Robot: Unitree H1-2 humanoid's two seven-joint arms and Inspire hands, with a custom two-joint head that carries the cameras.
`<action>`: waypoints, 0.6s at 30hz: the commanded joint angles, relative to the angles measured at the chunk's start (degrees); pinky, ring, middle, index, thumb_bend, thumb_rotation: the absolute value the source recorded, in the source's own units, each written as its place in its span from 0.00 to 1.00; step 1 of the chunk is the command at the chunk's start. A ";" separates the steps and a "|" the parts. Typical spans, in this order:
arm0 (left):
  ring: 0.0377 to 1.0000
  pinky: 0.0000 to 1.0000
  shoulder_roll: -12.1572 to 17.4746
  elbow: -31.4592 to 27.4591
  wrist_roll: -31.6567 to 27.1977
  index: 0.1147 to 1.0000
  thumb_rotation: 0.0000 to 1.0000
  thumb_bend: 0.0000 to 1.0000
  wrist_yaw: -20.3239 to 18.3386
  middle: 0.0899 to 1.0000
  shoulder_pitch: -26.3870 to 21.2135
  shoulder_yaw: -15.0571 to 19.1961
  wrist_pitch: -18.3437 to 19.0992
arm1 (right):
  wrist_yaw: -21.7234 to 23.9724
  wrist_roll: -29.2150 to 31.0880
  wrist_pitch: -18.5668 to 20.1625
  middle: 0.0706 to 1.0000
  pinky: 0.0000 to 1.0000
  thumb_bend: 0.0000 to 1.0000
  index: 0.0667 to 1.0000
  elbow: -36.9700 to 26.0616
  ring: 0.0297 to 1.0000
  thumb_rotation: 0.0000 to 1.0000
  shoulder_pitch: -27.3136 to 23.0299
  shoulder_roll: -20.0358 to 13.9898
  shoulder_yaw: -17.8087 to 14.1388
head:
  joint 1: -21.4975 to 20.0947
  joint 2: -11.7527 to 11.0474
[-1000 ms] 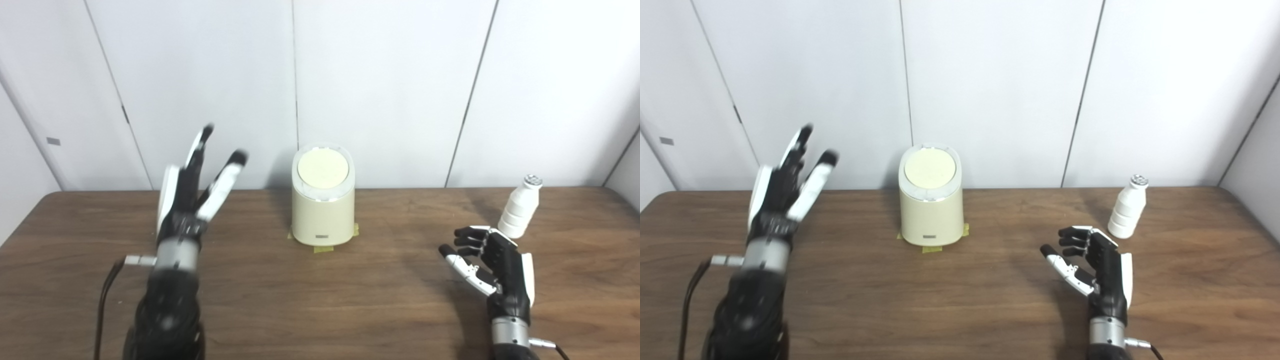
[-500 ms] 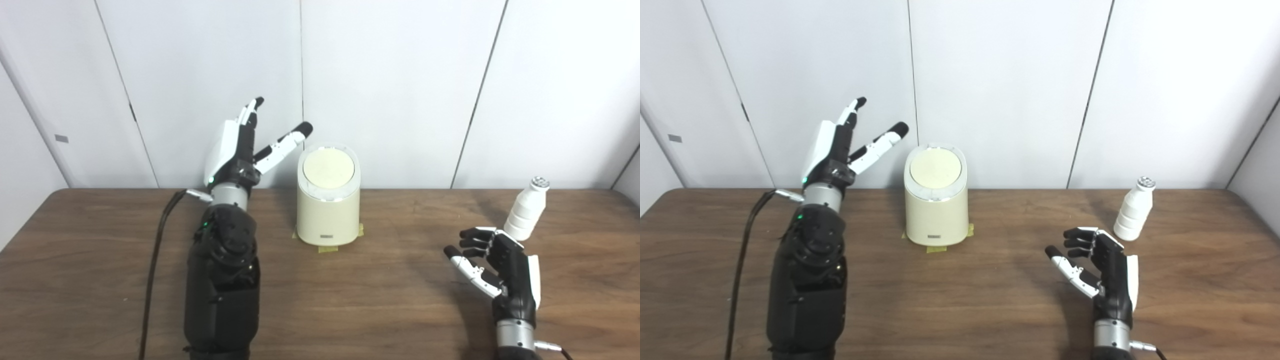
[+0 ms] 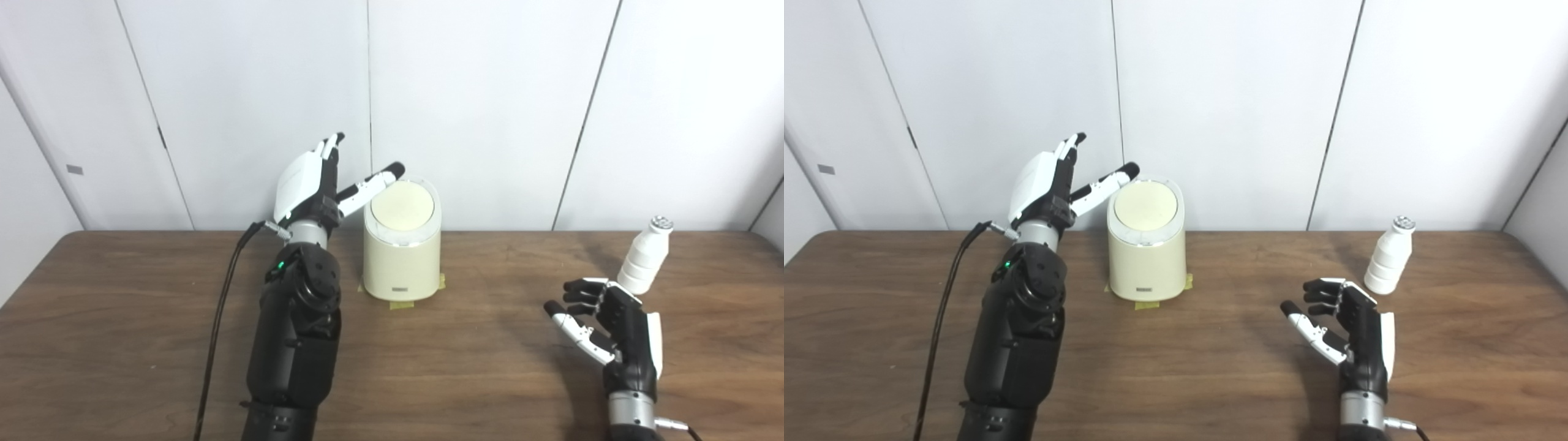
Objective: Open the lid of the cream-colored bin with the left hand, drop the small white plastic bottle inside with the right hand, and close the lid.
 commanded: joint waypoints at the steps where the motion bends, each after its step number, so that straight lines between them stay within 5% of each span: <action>1: 1.00 1.00 -0.04 0.21 1.41 1.00 0.83 0.91 2.58 1.00 -3.02 -0.34 -0.09 | -0.16 -0.74 -1.02 0.55 0.48 0.48 0.45 0.37 0.55 0.14 -0.06 -0.50 -0.13 | -0.07 -0.27; 18: 1.00 1.00 -0.57 6.13 1.91 1.00 0.62 0.93 6.52 1.00 -3.37 -0.67 -0.09 | 0.01 0.04 -1.05 0.55 0.48 0.48 0.45 0.33 0.55 0.15 0.05 -0.15 -0.19 | -0.78 -0.19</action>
